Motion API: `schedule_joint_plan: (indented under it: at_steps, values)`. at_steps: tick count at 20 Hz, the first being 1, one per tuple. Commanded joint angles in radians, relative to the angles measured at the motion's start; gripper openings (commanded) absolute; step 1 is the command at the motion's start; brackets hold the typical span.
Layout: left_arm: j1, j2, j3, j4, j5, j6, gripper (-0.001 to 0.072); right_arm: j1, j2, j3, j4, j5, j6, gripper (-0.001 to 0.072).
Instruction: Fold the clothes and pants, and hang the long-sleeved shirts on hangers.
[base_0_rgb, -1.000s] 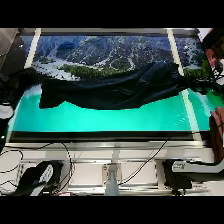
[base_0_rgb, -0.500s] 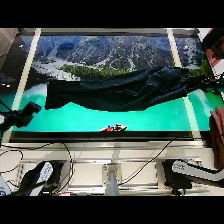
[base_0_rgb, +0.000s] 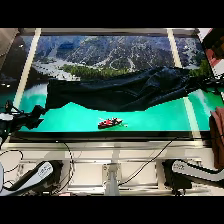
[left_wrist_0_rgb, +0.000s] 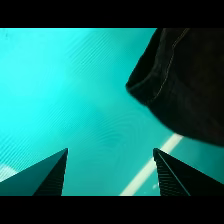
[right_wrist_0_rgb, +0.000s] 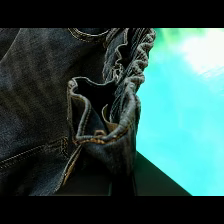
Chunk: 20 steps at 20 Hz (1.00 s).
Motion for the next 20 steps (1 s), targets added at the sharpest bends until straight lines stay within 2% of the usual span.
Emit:
schedule_joint_plan:
  at_steps: [1,3,5,9,11,12,13,14,16,17,18,20]
  values:
    - [0.001,-0.046,-0.001,-0.185,0.103,0.100,0.0578,0.000,0.001,0.000,0.000,-0.001,-0.001,0.0046]
    - [0.001,-0.048,-0.002,-0.196,0.125,0.136,0.0577,0.000,0.001,0.000,0.000,-0.001,-0.001,0.0046]
    - [-0.008,-0.061,-0.002,-0.196,0.159,0.142,0.0543,0.000,0.001,0.000,0.000,-0.001,-0.001,0.0046]
    - [-0.092,-0.126,0.000,-0.194,0.203,0.146,0.0537,0.000,0.001,0.000,0.000,0.001,-0.001,0.0046]
    - [-0.132,-0.132,0.000,-0.193,0.278,0.163,0.0466,0.000,0.001,0.000,0.000,0.002,-0.001,0.0046]
    - [-0.145,-0.131,0.000,-0.193,0.323,0.161,0.0466,0.000,0.001,0.000,0.000,0.002,-0.001,0.0046]
    - [-0.157,-0.132,0.000,-0.193,0.362,0.161,0.0433,0.000,0.001,0.000,0.000,0.002,-0.001,0.0046]
    - [-0.164,-0.132,0.000,-0.193,0.388,0.161,0.0346,0.000,0.001,0.000,0.000,0.001,-0.001,0.0046]
    - [-0.184,-0.133,0.000,-0.193,0.424,0.161,0.0220,0.000,0.001,0.000,0.000,0.002,0.000,0.0046]
    - [-0.195,-0.133,0.000,-0.196,0.433,0.160,0.0108,0.000,0.001,0.000,0.002,0.003,0.000,0.0046]
    - [-0.209,-0.133,0.002,-0.201,0.438,0.160,0.0030,0.000,0.001,0.000,0.004,0.009,0.000,0.0046]
    - [-0.230,-0.132,0.013,-0.208,0.452,0.161,0.0030,0.000,0.001,0.000,0.003,0.040,0.000,0.0046]
